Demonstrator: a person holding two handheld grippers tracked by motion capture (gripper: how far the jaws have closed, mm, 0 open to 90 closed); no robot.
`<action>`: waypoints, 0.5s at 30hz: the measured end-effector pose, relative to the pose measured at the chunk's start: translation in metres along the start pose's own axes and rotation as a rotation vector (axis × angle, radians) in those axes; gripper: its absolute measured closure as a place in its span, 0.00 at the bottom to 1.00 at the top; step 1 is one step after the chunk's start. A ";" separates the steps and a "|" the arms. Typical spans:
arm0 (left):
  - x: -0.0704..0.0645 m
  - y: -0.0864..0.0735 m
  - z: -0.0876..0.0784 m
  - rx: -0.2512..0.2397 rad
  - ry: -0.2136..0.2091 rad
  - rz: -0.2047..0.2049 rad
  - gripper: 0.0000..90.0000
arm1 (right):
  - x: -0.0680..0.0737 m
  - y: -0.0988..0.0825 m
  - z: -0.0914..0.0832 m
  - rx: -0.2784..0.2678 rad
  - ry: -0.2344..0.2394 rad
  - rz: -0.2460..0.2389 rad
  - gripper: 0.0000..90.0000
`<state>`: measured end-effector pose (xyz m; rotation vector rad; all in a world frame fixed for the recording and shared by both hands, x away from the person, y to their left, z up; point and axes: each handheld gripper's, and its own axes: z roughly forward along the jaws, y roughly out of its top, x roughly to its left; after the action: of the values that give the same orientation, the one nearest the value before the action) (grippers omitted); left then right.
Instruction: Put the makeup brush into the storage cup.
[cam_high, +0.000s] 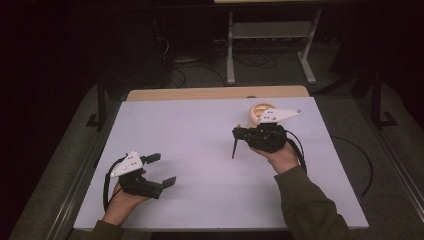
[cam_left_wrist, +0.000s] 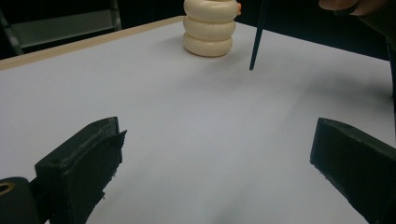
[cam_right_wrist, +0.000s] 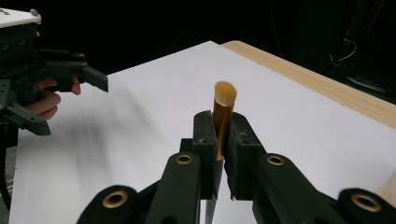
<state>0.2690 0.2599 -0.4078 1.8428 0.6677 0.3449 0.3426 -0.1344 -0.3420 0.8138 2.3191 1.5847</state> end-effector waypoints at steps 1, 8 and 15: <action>0.000 -0.001 -0.001 0.004 0.003 -0.001 0.02 | -0.001 0.000 0.000 0.000 -0.002 0.000 0.92; 0.001 -0.005 -0.008 0.006 0.014 -0.001 0.02 | -0.005 0.004 0.000 0.006 -0.015 0.005 0.92; 0.002 -0.008 -0.011 -0.008 0.025 -0.020 0.02 | -0.009 0.012 -0.001 0.001 -0.026 0.001 0.92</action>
<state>0.2622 0.2712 -0.4111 1.8258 0.7003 0.3572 0.3536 -0.1368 -0.3323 0.8313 2.3023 1.5639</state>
